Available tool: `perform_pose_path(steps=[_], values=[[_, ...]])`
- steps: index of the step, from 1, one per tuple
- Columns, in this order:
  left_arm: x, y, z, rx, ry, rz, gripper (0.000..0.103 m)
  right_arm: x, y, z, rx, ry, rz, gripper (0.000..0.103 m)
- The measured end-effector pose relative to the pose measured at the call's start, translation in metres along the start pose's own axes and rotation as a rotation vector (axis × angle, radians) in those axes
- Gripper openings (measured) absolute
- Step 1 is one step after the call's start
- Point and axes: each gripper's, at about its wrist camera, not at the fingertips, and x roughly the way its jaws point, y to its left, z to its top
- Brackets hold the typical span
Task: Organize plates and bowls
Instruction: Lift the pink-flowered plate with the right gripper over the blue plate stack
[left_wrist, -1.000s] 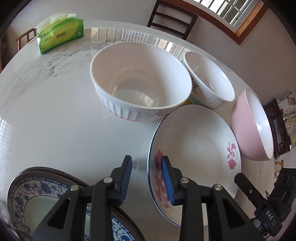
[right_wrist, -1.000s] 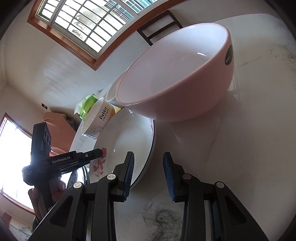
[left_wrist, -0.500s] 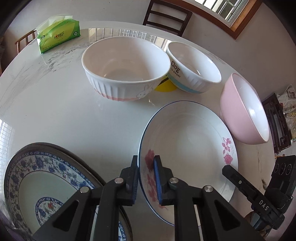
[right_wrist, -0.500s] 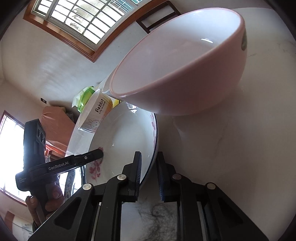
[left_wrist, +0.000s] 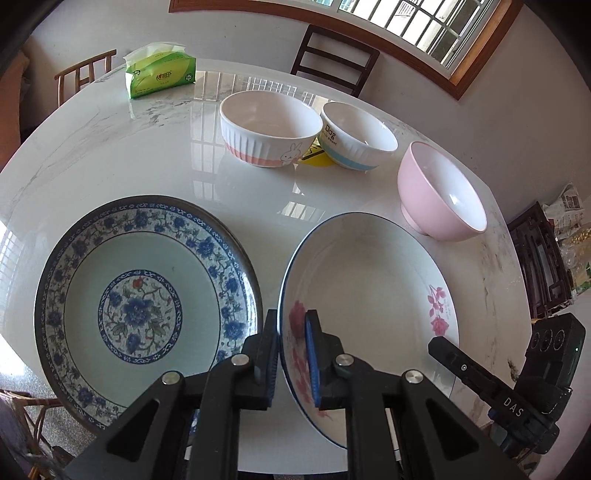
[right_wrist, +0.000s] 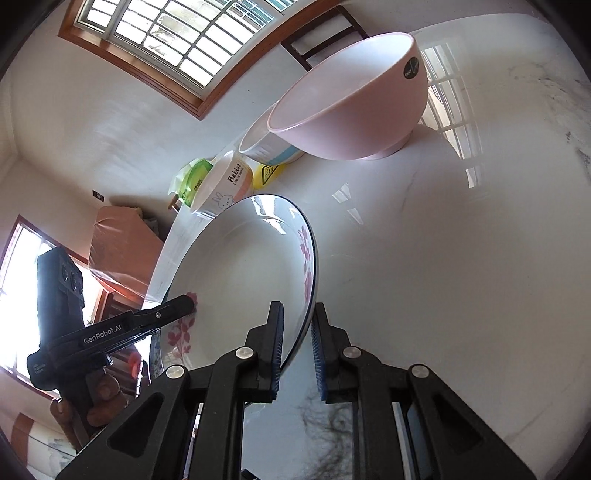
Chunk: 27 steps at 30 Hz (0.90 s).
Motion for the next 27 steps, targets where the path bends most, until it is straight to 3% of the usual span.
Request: perform_pose_path(steps=[12, 27], values=[[-0.052, 0.035, -0.044, -0.084, -0.02, 0.04, 0.013, 0.009, 0.048, -0.031, -0.07, 0.063, 0.066, 0.016], [-0.063, 0.073, -0.051, -0.142, -0.05, 0.078, 0.014, 0.041, 0.085, -0.046, -0.141, 0.136, 0.074, 0.016]])
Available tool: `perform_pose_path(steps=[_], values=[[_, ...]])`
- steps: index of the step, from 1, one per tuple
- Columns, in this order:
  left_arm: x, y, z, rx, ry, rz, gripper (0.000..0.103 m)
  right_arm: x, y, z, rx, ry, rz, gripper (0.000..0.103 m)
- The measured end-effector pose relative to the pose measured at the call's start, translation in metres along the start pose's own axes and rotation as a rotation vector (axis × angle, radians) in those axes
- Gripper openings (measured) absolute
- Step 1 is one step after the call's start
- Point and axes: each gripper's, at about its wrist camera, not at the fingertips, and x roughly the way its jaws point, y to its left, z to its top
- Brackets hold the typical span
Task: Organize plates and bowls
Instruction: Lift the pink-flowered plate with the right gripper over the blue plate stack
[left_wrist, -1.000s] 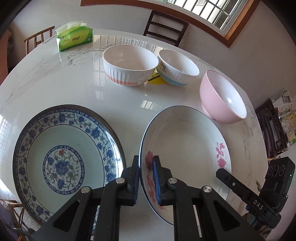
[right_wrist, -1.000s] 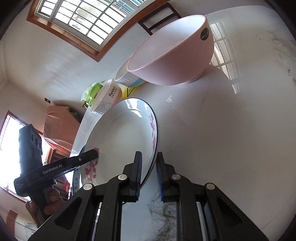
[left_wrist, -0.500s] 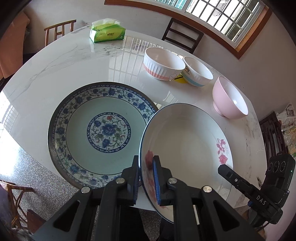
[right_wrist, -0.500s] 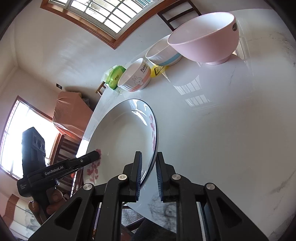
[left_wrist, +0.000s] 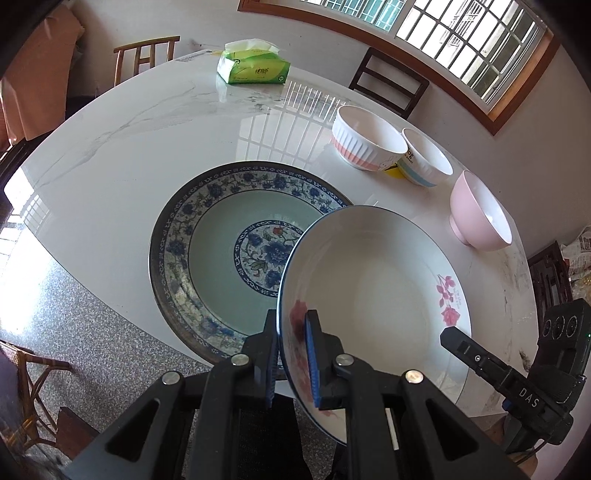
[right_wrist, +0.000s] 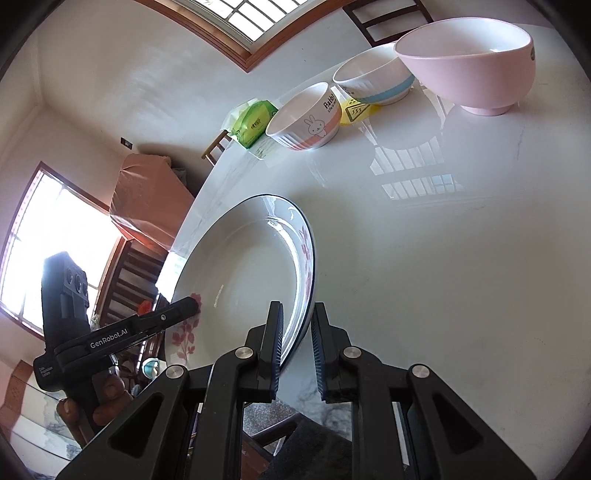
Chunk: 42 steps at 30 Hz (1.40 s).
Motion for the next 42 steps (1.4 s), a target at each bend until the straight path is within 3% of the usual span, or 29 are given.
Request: perform_pose_path(steps=[28, 42], values=[[0.015, 0.055, 0.021, -0.072, -0.024, 0.042, 0.014, 0.063, 0.043, 0.016, -0.1, 0.063, -0.042, 0.016], [0.013, 0.062, 0.028, -0.073, -0.04, 0.044, 0.014, 0.063, 0.05, 0.018, -0.121, 0.052, -0.062, 0.016]])
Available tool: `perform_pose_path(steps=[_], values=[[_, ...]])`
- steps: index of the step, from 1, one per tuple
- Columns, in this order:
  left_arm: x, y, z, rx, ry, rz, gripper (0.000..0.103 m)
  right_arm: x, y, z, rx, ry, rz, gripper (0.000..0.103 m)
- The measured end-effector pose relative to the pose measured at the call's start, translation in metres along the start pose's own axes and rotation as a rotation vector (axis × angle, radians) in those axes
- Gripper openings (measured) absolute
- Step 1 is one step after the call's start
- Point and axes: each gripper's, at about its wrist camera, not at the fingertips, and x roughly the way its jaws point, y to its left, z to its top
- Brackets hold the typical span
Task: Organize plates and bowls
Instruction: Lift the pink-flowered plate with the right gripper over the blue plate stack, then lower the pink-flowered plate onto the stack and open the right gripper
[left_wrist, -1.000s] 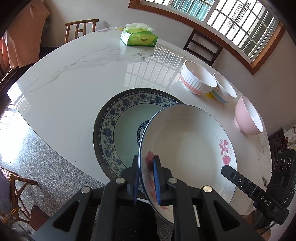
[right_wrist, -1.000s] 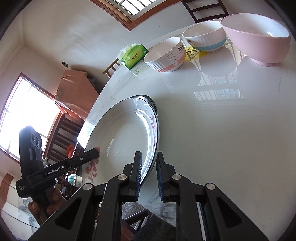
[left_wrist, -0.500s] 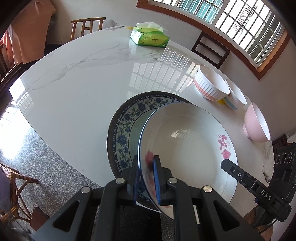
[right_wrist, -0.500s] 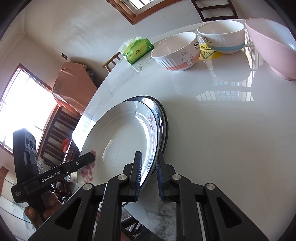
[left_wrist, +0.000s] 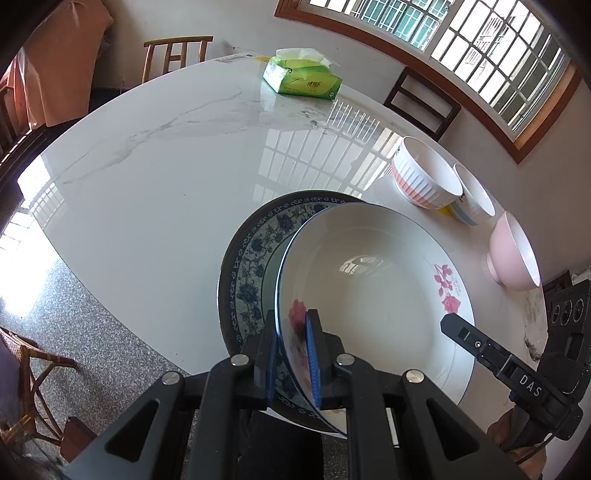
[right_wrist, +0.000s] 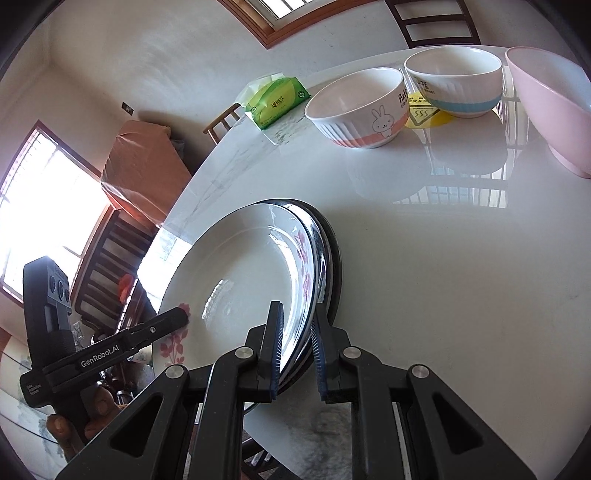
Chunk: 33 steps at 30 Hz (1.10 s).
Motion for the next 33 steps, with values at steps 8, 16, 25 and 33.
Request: perform_pose_path(steps=[8, 16, 25, 33], values=[[0.003, 0.01, 0.002, -0.014, 0.002, 0.007, 0.014, 0.007, 0.011, -0.001, -0.026, 0.006, -0.012, 0.016], [0.008, 0.012, 0.001, -0.017, 0.015, -0.002, 0.014, 0.012, 0.013, -0.001, -0.045, 0.004, -0.036, 0.016], [0.01, 0.015, 0.002, -0.023, 0.019, -0.003, 0.014, 0.016, 0.016, 0.0, -0.056, -0.005, -0.043, 0.016], [0.009, 0.016, 0.002, -0.023, 0.018, -0.007, 0.014, 0.017, 0.018, -0.002, -0.063, -0.01, -0.047, 0.016]])
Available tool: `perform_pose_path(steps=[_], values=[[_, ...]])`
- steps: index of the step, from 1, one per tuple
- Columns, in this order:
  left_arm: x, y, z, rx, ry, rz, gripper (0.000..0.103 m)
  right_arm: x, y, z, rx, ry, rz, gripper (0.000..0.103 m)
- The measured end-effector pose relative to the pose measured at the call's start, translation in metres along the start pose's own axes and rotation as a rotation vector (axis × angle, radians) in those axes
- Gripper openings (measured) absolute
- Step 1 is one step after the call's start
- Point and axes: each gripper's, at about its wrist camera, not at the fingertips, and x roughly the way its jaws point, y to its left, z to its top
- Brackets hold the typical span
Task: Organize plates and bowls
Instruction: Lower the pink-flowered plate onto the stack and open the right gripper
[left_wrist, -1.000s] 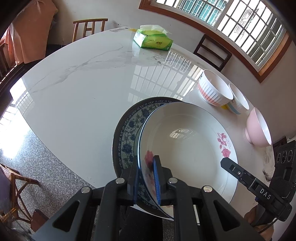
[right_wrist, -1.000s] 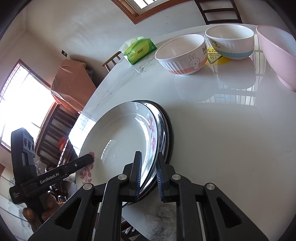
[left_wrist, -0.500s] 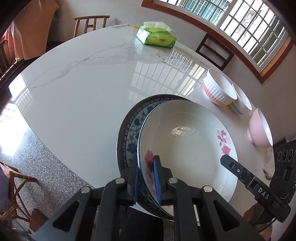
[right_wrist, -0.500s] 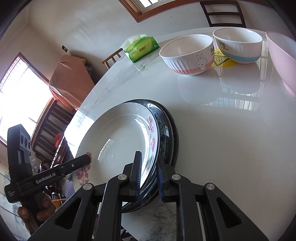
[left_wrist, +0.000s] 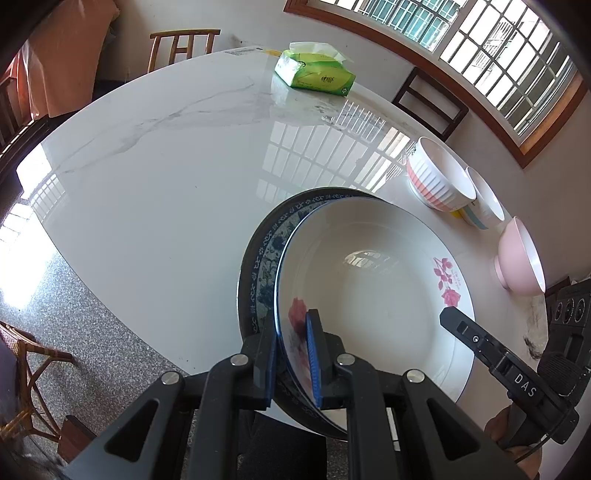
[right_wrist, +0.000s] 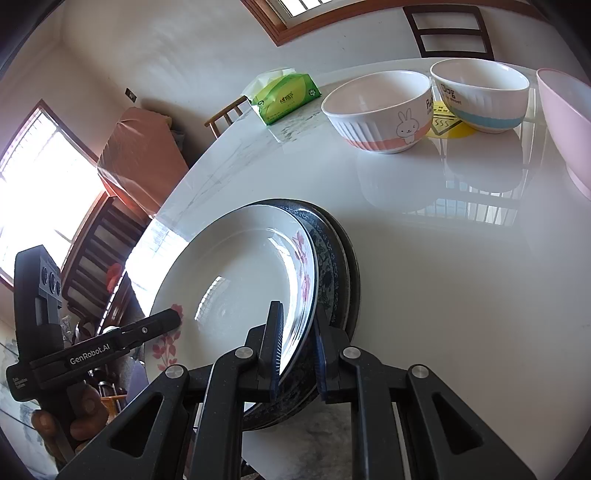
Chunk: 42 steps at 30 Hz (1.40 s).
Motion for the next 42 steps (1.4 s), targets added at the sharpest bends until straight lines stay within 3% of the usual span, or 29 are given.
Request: perform_pose_path(steps=[13, 20, 42], values=[[-0.001, 0.001, 0.0, 0.001, -0.015, 0.007, 0.014, 0.002, 0.003, 0.0, -0.03, -0.016, -0.017, 0.016], [-0.016, -0.004, 0.002, 0.036, -0.096, 0.05, 0.014, 0.002, 0.007, 0.0, -0.075, -0.043, -0.056, 0.016], [-0.012, -0.003, 0.0, 0.036, -0.083, 0.056, 0.014, 0.005, 0.018, -0.001, -0.177, -0.079, -0.135, 0.016]])
